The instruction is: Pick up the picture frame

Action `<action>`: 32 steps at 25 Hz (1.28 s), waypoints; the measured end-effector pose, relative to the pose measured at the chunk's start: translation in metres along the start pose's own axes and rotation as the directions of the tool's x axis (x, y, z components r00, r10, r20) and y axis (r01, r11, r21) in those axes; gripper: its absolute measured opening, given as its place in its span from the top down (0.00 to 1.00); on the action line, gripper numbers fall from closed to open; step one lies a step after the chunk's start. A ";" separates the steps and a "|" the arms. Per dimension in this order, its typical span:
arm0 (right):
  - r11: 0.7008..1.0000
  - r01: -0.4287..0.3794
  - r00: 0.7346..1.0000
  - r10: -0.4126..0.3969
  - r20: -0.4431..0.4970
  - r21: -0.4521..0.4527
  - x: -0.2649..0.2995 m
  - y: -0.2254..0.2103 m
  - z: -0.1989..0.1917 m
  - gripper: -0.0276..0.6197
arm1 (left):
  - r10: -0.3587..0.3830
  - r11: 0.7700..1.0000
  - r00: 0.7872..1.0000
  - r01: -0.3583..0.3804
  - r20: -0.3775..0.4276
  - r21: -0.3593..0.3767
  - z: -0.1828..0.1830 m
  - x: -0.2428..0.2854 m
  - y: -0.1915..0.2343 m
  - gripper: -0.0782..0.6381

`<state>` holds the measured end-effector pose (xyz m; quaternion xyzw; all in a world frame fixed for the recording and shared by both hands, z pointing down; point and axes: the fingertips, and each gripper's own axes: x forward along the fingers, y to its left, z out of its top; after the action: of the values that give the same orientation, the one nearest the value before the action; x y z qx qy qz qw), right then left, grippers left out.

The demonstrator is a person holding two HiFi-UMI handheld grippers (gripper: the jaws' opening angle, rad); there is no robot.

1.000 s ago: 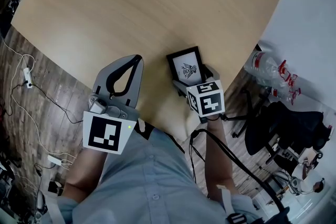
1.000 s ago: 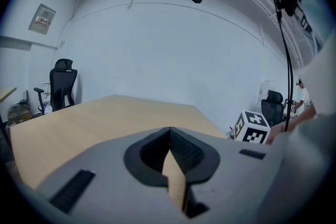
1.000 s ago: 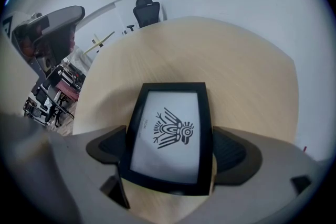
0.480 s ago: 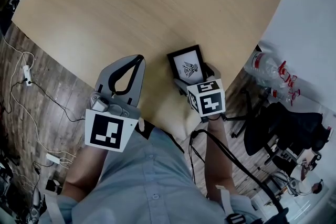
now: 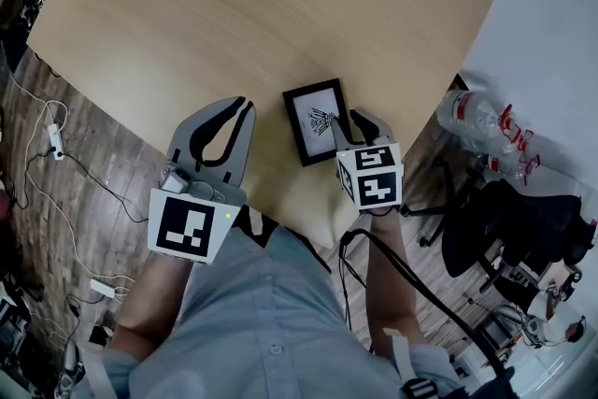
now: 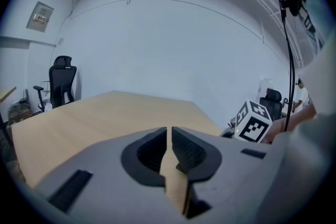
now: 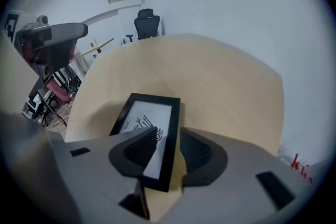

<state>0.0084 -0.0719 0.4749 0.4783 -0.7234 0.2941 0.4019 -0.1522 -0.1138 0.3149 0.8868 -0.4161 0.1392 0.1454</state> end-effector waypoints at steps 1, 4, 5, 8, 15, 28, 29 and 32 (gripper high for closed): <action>1.000 -0.011 1.000 0.011 0.003 0.010 0.001 0.002 0.000 0.72 | 0.000 1.000 1.000 0.000 -0.006 -0.003 -0.001 -0.001 0.001 0.84; 0.996 -0.067 0.998 0.066 0.023 0.066 0.001 0.009 0.001 0.58 | -0.008 1.000 1.000 0.008 -0.016 -0.006 -0.005 -0.001 0.001 0.83; 0.993 -0.084 0.996 0.083 0.026 0.076 0.001 0.010 0.001 0.55 | -0.011 1.000 1.000 0.011 -0.017 -0.004 -0.005 0.000 -0.001 0.83; 0.991 -0.098 0.995 0.095 0.039 0.090 0.001 0.008 0.001 0.50 | -0.017 1.000 1.000 0.017 -0.018 -0.001 -0.005 0.003 -0.006 0.83; 0.959 -0.195 0.979 0.178 0.100 0.204 -0.005 0.016 0.010 0.40 | -0.010 1.000 1.000 0.010 -0.017 -0.007 -0.006 0.000 0.000 0.83; 0.986 -0.106 0.989 0.118 -0.086 0.132 0.028 0.029 0.006 0.11 | -0.021 0.999 1.000 0.021 -0.005 -0.035 -0.010 0.005 0.010 0.83; 0.986 -0.100 0.989 0.113 -0.092 0.135 0.030 0.028 0.008 0.10 | -0.023 0.999 1.000 0.023 -0.005 -0.037 -0.009 0.006 0.012 0.83; 0.990 -0.075 0.989 0.089 -0.118 0.122 0.037 0.026 0.015 0.10 | -0.032 0.999 0.999 0.032 -0.006 -0.044 -0.008 0.010 0.018 0.83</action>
<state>-0.0287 -0.0912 0.4979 0.4519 -0.6978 0.3814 0.4043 -0.1613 -0.1286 0.3287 0.8894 -0.4045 0.1306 0.1684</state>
